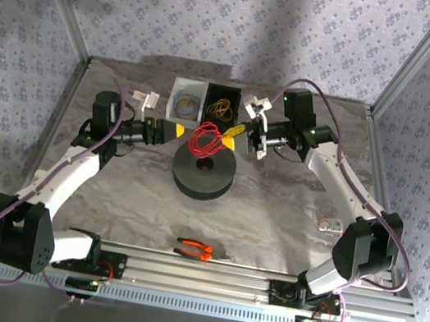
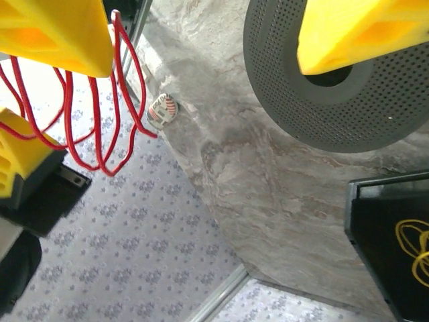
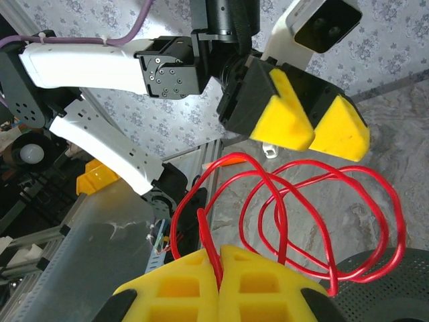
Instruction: Wrap the cables
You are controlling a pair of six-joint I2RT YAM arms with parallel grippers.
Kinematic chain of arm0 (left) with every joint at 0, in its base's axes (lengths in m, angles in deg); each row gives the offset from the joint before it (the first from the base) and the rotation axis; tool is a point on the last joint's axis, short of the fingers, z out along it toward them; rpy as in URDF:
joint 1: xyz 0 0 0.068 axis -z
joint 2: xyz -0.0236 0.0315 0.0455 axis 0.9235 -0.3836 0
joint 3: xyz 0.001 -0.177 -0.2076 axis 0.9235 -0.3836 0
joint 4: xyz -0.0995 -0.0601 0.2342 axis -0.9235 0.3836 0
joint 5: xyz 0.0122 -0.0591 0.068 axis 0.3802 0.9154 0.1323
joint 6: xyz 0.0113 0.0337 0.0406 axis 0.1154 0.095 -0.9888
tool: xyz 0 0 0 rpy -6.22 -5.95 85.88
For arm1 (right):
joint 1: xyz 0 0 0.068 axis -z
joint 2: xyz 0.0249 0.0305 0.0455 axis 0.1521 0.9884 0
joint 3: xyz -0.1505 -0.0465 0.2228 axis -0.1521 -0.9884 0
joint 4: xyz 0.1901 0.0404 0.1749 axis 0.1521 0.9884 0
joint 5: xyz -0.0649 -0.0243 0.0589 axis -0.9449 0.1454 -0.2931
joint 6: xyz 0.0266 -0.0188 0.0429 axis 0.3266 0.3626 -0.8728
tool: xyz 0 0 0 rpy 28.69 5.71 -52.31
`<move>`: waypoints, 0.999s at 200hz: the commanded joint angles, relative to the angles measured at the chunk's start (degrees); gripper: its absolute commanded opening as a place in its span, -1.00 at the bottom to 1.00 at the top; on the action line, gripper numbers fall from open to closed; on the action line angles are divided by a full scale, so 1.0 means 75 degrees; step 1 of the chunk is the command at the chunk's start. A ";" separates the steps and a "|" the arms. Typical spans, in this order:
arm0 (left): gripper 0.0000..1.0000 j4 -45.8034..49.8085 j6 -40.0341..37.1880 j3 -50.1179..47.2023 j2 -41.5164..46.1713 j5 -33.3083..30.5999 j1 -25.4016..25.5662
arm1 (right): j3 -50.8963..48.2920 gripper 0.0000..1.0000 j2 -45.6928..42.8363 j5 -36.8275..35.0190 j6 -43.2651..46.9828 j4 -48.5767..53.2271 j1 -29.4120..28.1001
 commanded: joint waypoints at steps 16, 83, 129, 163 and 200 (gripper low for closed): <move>0.16 -0.0458 -0.0154 -0.0050 -0.0006 0.0332 0.0216 | 0.0418 -1.00 0.0201 0.0254 0.0173 0.0266 -0.0059; -0.18 -0.0666 -0.0084 -0.0103 -0.0101 0.0326 0.0360 | 0.0547 -1.00 0.0308 0.0277 0.0161 0.0266 -0.0069; -0.19 -0.0810 -0.0026 -0.0109 -0.0041 0.0437 0.0441 | 0.0637 -1.00 0.0427 0.0254 0.0150 0.0284 -0.0102; -0.21 -0.0776 -0.0049 -0.0111 -0.0006 0.0478 0.0498 | 0.0689 -1.00 0.0495 0.0265 0.0150 0.0298 -0.0122; -0.24 -0.0766 -0.0065 -0.0127 -0.0039 0.0478 0.0536 | 0.0776 -1.00 0.0507 0.0265 0.0165 0.0292 -0.0146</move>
